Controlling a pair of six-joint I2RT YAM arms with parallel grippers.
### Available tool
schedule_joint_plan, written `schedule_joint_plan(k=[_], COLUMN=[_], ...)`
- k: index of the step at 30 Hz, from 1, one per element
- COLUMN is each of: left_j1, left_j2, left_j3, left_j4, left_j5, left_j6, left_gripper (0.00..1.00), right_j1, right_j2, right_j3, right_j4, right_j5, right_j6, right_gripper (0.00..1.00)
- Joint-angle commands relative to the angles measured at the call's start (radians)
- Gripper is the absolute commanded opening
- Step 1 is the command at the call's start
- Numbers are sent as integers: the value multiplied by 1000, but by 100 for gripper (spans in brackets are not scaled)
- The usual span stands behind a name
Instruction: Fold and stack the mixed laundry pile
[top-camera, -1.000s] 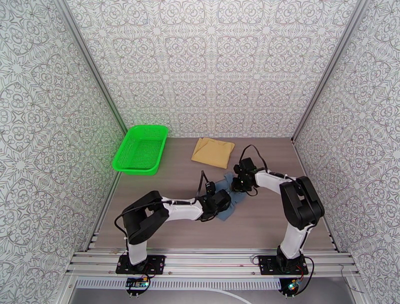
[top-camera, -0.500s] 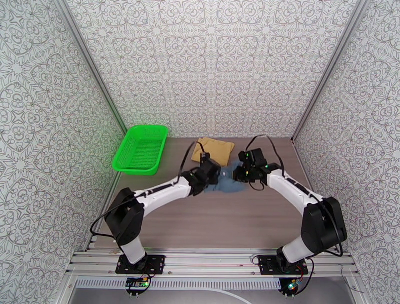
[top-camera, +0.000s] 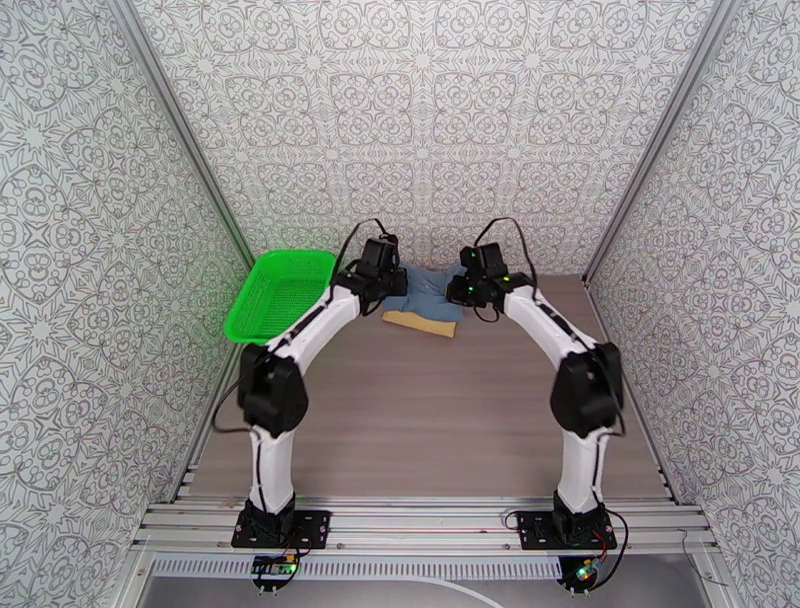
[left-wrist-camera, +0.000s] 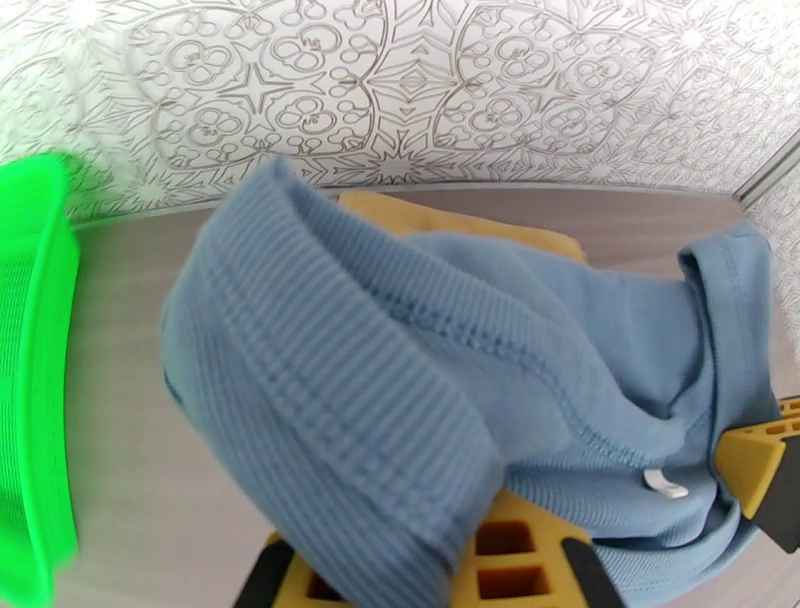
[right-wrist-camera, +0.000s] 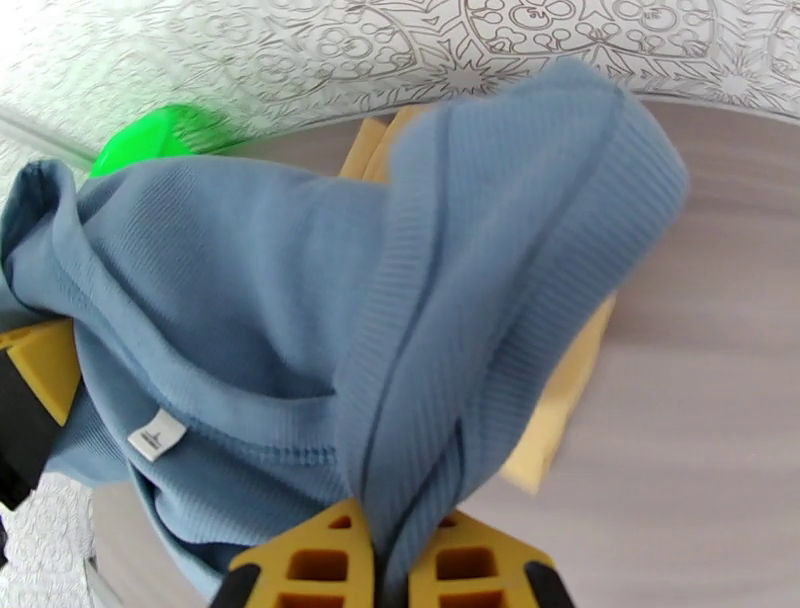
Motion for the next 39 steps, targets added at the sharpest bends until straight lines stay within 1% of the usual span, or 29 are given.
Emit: schedule_joint_plan(k=[1, 5, 8, 11, 14, 15, 16, 17, 18, 21, 22, 23, 24, 26, 28, 31, 33, 34, 36, 39], left_j1=[39, 79, 100, 114, 127, 130, 132, 134, 136, 140, 140, 141, 142, 143, 144, 143, 141, 140, 141, 139], left_j2=[159, 328, 429, 504, 550, 560, 568, 576, 582, 595, 597, 600, 604, 604, 599, 562, 506, 474, 389, 246], left_j3=[187, 394, 503, 559, 572, 571, 571, 571, 570, 570, 570, 571, 571, 572, 576, 573, 545, 525, 474, 400], left_j4=[-121, -154, -144, -106, -55, -41, -33, -21, -11, 20, 28, 41, 51, 70, 78, 76, 92, 106, 143, 171], left_j5=[117, 180, 218, 259, 331, 345, 352, 362, 372, 395, 395, 399, 406, 413, 418, 426, 413, 399, 363, 309], left_j6=[117, 117, 109, 105, 95, 91, 90, 93, 94, 95, 97, 99, 99, 98, 103, 135, 159, 167, 167, 165], left_gripper=[0, 0, 0, 0, 0, 4, 12, 24, 39, 77, 85, 94, 99, 99, 99, 99, 100, 100, 99, 99], right_j1=[3, 2, 0, -4, -12, -13, -15, -16, -18, -19, -20, -21, -21, -23, -23, -23, -23, -24, -24, -24], right_j2=[123, 269, 361, 436, 484, 494, 505, 513, 519, 535, 538, 541, 542, 543, 537, 505, 464, 445, 383, 267], right_j3=[164, 347, 456, 529, 557, 561, 564, 564, 564, 564, 563, 564, 564, 564, 564, 564, 561, 557, 545, 492], right_j4=[-68, -129, -174, -194, -196, -199, -202, -204, -202, -199, -198, -195, -194, -193, -194, -199, -205, -208, -217, -226], right_j5=[47, 80, 108, 136, 159, 164, 172, 180, 186, 203, 206, 210, 210, 213, 210, 208, 212, 218, 232, 282], right_j6=[32, 33, 37, 47, 61, 64, 68, 71, 69, 67, 67, 66, 66, 63, 58, 40, 23, 15, -6, -45], right_gripper=[0, 0, 0, 0, 0, 0, 0, 0, 0, 0, 0, 2, 7, 19, 28, 45, 57, 69, 84, 99])
